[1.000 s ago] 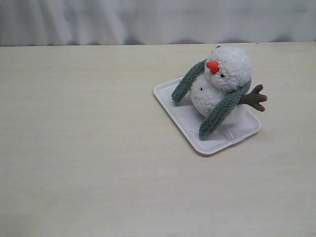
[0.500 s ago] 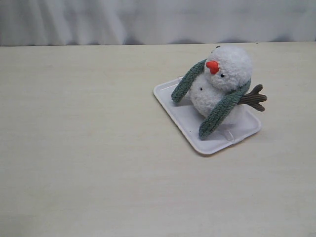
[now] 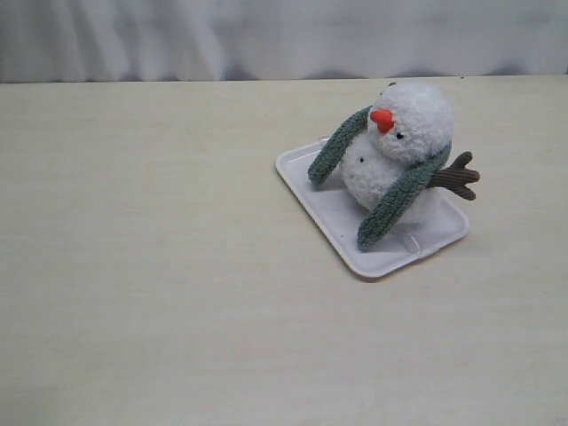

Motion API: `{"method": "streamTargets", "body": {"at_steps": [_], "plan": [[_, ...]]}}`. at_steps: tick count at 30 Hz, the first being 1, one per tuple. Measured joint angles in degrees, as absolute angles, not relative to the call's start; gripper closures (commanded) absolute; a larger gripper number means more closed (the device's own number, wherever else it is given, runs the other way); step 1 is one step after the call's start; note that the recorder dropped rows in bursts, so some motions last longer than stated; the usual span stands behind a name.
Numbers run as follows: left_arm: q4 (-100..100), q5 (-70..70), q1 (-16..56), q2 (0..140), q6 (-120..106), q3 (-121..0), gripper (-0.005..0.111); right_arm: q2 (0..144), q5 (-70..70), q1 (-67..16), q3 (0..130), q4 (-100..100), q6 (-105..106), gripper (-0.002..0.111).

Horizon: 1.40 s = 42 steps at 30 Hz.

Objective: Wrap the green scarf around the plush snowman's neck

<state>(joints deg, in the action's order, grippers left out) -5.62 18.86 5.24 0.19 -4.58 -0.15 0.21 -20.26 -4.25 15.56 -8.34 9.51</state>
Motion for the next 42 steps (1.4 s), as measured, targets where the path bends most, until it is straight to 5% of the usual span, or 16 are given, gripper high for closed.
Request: {"method": "streamTargets", "body": {"at_steps": [12,42], "plan": [[-5.62,19.08,5.24,0.19,-4.58,-0.15,0.107,0.21,-20.17,-3.60,0.36,-7.90,9.51,0.104],[-5.62,19.22,5.24,0.19,-4.58,-0.15,0.107,0.21,-19.78,1.25,0.12,1.81,2.93,0.104]]}}
